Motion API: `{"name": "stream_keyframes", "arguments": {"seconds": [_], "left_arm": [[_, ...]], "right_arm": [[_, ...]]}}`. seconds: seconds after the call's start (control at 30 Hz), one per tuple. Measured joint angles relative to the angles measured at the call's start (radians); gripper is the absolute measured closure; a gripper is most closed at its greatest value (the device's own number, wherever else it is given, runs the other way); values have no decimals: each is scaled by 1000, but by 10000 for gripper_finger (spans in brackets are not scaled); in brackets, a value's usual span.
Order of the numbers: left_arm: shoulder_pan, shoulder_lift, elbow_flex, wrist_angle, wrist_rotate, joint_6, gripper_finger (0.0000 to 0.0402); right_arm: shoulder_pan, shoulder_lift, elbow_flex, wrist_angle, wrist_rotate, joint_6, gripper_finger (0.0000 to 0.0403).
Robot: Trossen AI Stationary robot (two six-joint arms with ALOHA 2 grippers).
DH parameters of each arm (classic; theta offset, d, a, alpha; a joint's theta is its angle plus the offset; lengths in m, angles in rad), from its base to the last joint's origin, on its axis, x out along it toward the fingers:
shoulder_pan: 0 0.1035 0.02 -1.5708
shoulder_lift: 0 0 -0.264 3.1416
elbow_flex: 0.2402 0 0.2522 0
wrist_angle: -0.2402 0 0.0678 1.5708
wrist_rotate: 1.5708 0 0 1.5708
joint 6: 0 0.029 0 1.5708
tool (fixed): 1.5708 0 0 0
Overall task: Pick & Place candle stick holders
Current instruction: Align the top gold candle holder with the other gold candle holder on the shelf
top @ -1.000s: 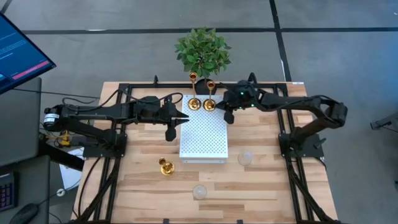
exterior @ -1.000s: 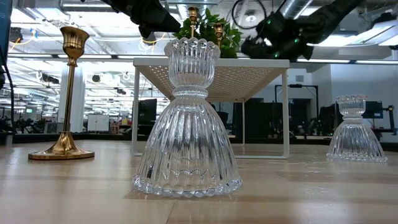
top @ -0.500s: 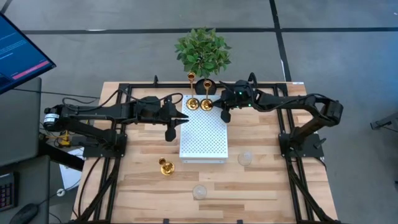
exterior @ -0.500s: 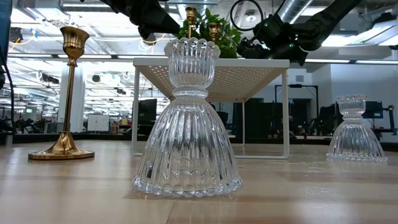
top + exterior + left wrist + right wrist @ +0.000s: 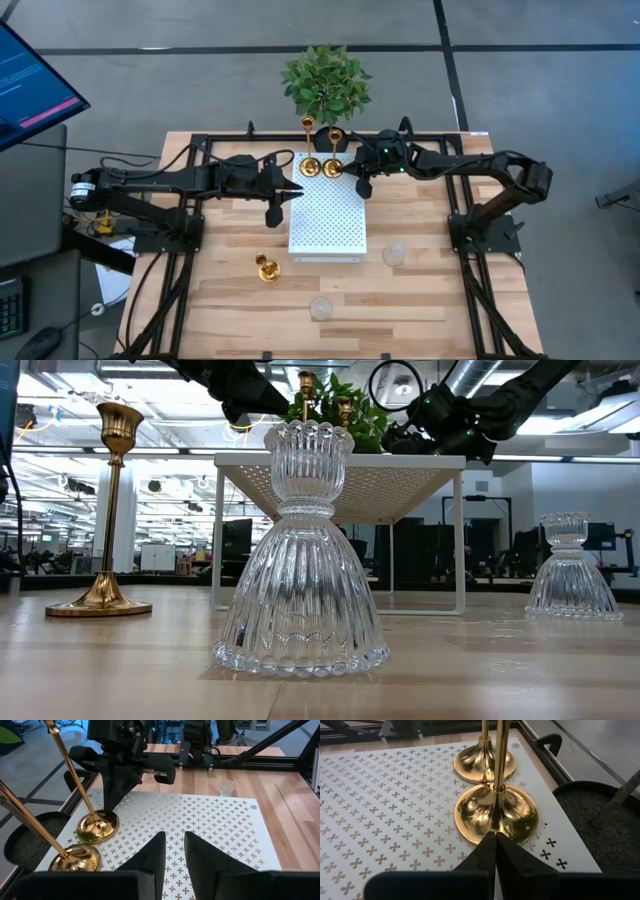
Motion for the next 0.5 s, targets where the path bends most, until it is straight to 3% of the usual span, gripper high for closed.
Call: {"name": "stream_keyframes", "arguments": {"seconds": [0.5], "left_arm": [[0,0,0,-25,0,0,330]], "right_arm": [[2,1,0,68,0,15,403]]}}
